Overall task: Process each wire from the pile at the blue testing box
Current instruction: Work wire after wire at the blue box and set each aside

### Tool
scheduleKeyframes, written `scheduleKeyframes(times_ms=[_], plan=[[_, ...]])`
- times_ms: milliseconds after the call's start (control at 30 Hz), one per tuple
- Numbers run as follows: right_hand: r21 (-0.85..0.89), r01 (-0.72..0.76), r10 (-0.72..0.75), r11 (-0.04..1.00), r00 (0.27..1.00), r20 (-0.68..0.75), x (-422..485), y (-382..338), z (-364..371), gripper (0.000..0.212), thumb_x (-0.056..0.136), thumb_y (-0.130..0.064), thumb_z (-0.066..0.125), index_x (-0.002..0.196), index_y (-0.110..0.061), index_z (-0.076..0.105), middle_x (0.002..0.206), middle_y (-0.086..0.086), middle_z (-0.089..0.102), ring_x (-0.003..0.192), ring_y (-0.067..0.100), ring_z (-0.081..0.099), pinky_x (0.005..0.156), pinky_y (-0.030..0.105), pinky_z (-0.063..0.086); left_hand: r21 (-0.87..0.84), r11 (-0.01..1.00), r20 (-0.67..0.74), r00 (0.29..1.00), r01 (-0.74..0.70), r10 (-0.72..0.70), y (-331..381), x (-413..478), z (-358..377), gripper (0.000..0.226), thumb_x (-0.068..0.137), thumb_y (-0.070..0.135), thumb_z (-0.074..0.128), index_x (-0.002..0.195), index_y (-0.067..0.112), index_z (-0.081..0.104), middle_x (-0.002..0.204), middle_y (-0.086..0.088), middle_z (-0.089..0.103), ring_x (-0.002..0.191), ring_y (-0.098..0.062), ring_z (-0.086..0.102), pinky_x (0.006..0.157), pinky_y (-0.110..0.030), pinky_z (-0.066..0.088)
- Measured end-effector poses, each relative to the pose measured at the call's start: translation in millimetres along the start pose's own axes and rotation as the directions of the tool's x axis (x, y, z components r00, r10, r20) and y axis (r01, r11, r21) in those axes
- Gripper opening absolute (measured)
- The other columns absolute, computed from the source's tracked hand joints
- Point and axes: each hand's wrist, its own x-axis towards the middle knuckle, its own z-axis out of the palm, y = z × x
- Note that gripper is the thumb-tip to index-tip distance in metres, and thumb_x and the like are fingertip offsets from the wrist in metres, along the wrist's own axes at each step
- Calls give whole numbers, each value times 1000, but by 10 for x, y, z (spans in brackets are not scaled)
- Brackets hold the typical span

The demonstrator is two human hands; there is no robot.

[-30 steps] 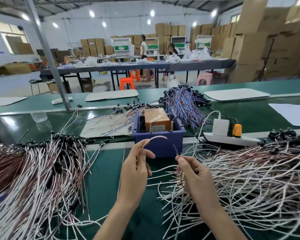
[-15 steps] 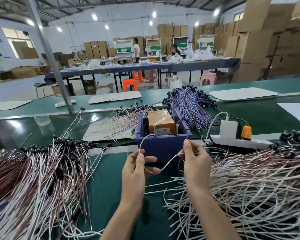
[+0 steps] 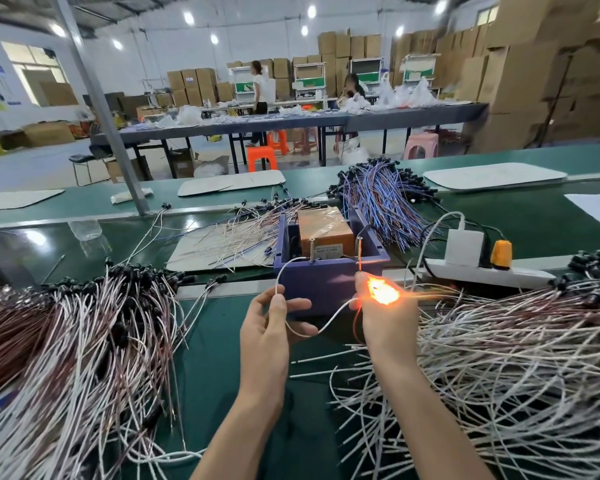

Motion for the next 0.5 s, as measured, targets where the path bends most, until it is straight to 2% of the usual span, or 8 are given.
scheduleKeyframes(times_ms=[67,133,233,400,500], plan=[[-16,-8,8,1000,1000,9,-9,-5,9,26,96,-37,66,72,-28,66,63,-22,69,67,-12,63,52,9,39,-5,1000,-3,1000,3,-3,-2,4,0,14,107,18,46,112,17,59,93,-8,77,53,-17,65,57,-24,55],[-26,-9,9,1000,1000,17,-13,-9,13,25,96,-38,66,74,-27,67,64,-23,68,69,-15,61,51,3,40,-5,1000,-6,1000,5,-5,-1,9,0,14,107,18,46,113,16,59,93,-8,77,53,-17,65,56,-24,55],[-24,-6,6,1000,1000,19,-18,-9,5,23,95,-38,66,75,-28,67,62,-15,70,69,-12,63,51,-1,38,0,1000,-9,1000,8,-8,-3,15,-3,15,107,19,46,115,16,58,94,-7,77,54,-18,65,57,-24,55],[-60,6,-2,998,998,58,-45,-55,-26,25,100,-42,58,86,-28,72,70,-10,73,68,7,67,53,9,43,18,1000,-38,999,-10,11,3,13,-23,15,107,20,45,112,17,59,93,-8,77,55,-20,66,59,-27,56],[-50,31,-28,998,998,54,-120,-105,-72,29,103,-46,48,89,-36,71,81,-18,76,62,1,62,61,13,45,23,1000,-124,992,-22,24,13,20,-55,15,107,24,46,108,16,58,88,-7,77,58,-22,69,74,-39,55]])
